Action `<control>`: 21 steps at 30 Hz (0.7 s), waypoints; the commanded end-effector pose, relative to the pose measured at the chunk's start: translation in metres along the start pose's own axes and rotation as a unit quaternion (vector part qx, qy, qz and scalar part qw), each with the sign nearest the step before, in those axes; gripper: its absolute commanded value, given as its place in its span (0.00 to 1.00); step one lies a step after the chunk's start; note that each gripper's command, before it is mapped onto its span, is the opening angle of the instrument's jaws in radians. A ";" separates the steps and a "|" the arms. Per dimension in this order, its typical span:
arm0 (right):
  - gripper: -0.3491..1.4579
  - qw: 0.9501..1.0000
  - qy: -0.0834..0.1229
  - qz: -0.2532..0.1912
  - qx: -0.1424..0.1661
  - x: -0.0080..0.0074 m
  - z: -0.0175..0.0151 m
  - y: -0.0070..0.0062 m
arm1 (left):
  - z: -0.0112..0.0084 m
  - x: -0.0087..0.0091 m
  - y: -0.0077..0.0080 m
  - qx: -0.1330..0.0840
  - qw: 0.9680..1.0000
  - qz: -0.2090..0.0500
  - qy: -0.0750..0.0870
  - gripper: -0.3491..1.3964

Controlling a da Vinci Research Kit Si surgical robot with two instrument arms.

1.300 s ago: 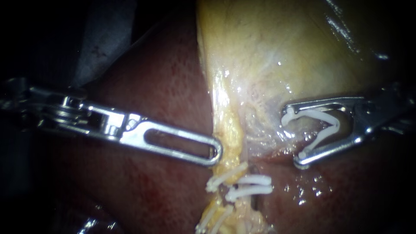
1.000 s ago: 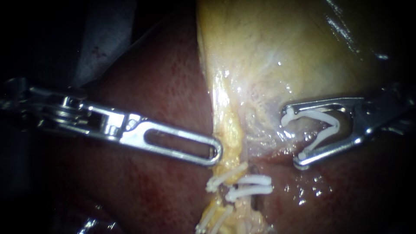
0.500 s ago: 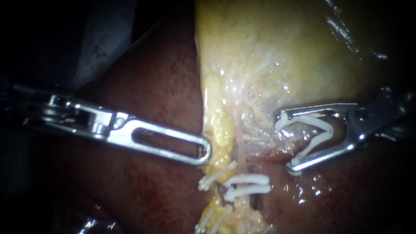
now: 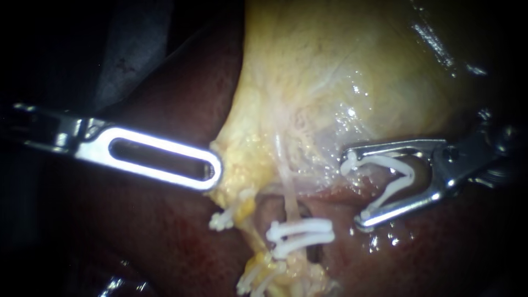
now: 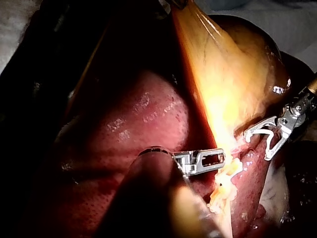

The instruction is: Clipping third clip right tube

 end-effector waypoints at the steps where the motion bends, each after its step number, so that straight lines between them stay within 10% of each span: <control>1: 0.52 1.000 0.000 0.005 -0.001 0.0000 0.0002 -0.0001 | 0.0000 0.0001 -0.0001 0.000 1.000 0.000 0.000 0.00; 21: 0.51 0.998 -0.004 0.053 0.019 -0.0031 0.0046 0.0003 | 0.0002 0.0002 -0.0001 -0.001 1.000 0.000 -0.001 0.00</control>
